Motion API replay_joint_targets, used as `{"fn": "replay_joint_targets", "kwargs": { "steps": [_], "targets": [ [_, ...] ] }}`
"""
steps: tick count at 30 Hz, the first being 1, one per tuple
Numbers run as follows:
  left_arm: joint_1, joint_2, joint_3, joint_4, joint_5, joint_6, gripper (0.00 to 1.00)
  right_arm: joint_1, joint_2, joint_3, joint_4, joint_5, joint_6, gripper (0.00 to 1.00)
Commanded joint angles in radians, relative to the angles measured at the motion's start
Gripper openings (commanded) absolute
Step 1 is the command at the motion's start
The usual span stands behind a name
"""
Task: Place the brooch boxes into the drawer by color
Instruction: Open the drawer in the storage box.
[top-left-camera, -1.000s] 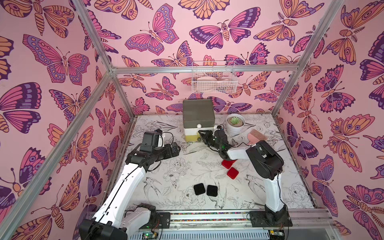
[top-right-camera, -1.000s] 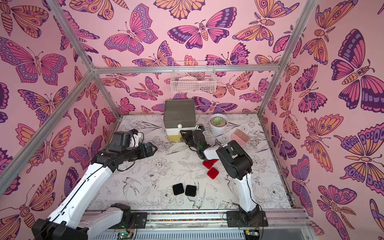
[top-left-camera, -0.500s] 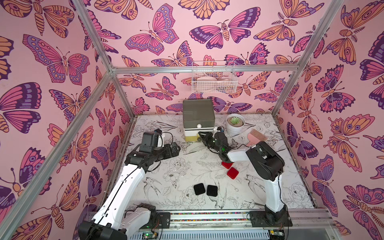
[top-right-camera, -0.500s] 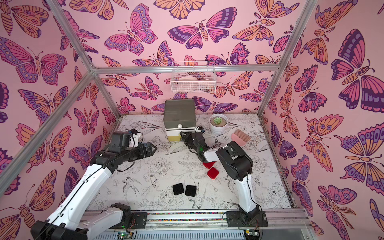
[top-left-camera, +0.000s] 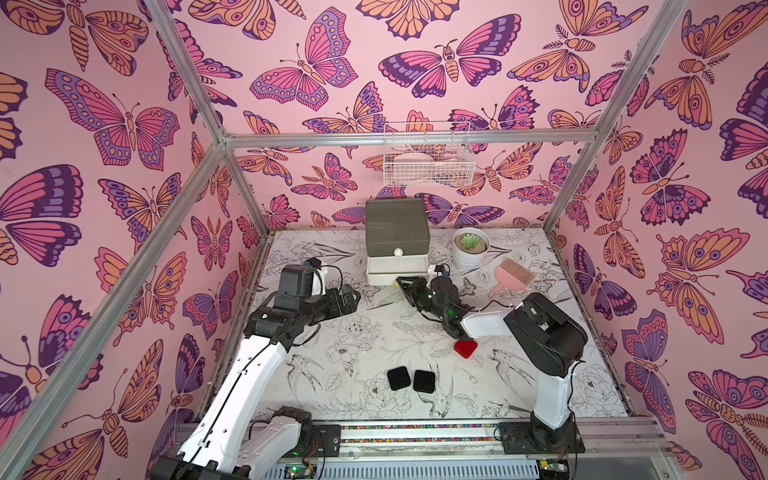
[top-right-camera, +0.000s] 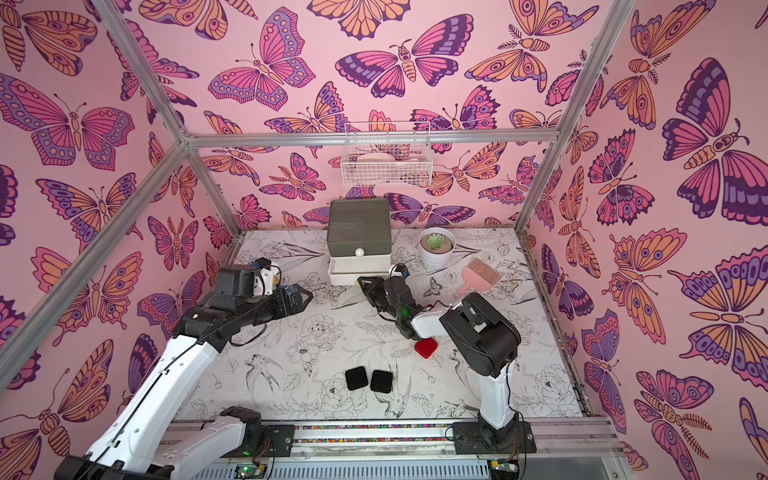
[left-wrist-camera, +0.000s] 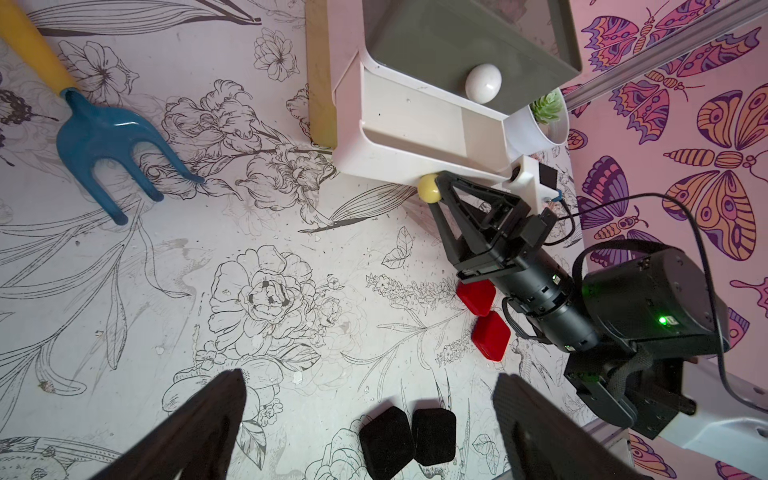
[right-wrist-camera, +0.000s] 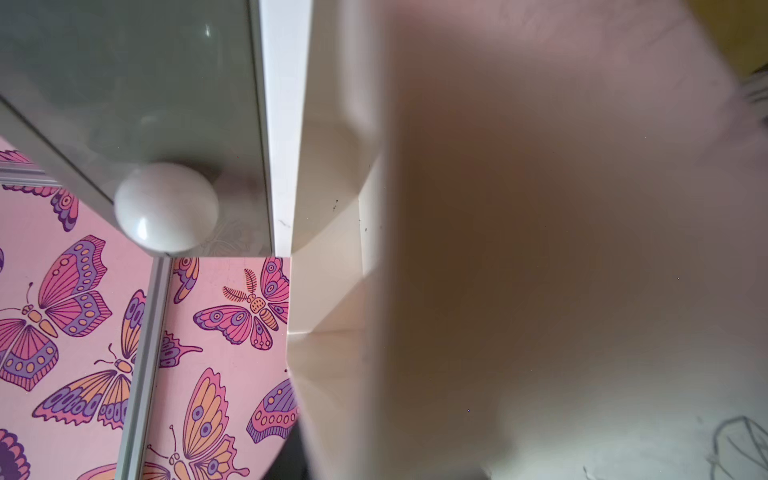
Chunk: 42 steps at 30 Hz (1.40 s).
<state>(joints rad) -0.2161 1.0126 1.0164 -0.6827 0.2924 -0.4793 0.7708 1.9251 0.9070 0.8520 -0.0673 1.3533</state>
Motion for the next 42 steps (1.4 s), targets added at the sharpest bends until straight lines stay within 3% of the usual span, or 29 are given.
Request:
{"fn": "replay_joint_targets", "kwargs": {
  "steps": [1, 17, 42],
  "targets": [
    [0.005, -0.021, -0.018, -0.020, 0.013, -0.011, 1.00, 0.033, -0.057, -0.029, -0.007, -0.012, -0.028, 0.20],
    [0.004, -0.034, -0.032, -0.021, 0.015, -0.021, 1.00, 0.091, -0.153, -0.126, -0.055, 0.018, -0.033, 0.20],
    [0.001, -0.034, -0.042, -0.023, 0.020, -0.030, 1.00, 0.145, -0.188, -0.191, -0.055, 0.016, 0.009, 0.20]
  ]
}}
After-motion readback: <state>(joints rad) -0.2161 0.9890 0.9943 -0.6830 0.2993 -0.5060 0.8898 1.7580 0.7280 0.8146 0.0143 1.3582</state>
